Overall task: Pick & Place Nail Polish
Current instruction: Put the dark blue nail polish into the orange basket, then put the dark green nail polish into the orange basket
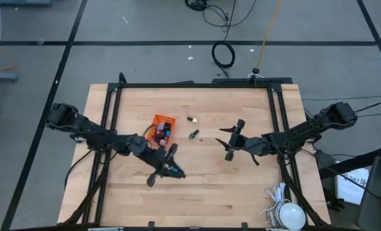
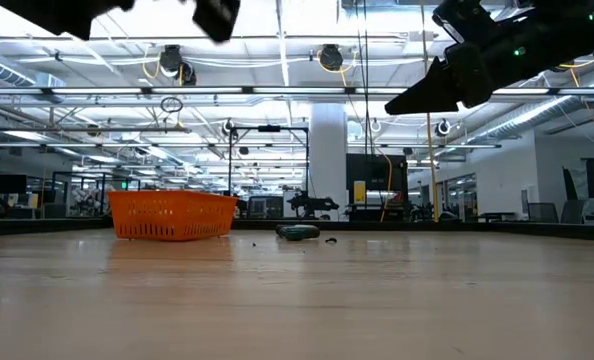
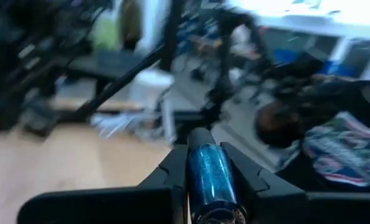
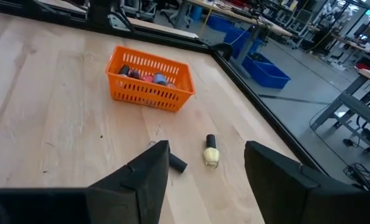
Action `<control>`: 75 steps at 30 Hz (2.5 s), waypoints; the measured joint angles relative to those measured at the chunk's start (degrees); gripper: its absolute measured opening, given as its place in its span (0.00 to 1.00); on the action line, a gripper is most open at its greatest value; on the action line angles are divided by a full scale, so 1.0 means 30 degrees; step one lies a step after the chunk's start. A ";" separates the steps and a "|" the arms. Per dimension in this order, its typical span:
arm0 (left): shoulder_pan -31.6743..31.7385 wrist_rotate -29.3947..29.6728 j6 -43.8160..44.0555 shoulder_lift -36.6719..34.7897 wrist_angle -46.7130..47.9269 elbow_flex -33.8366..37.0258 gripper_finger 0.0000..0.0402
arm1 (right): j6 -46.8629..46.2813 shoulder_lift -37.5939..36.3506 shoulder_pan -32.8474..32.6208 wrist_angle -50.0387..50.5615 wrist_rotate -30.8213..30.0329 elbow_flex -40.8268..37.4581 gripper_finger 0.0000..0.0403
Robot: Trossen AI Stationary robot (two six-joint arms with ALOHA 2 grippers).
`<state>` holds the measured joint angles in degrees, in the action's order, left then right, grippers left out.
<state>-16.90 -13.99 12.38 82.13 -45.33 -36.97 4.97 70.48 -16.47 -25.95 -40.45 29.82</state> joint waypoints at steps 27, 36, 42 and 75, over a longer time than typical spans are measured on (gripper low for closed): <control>0.1761 0.5769 0.2745 -0.0306 0.7222 0.0015 0.12 | 0.0000 0.0006 0.0007 -0.0142 0.0000 0.0000 0.49; 0.3026 0.8350 0.4320 -0.1729 0.3101 0.4198 0.13 | 0.0000 0.0013 0.0007 -0.0127 0.0000 0.0000 0.49; 0.3299 1.1467 0.6232 -0.3497 0.1528 0.7626 0.13 | 0.0022 0.0013 0.0007 -0.0091 0.0000 0.0000 0.49; 0.3787 1.5174 0.9702 -0.4914 -0.3022 1.0025 0.72 | -0.1954 0.0858 0.2320 -0.0882 0.4174 -0.0481 0.49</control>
<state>-5.54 31.54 41.48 67.39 -54.39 -6.90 -0.89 73.06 -9.51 -28.59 -27.92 28.38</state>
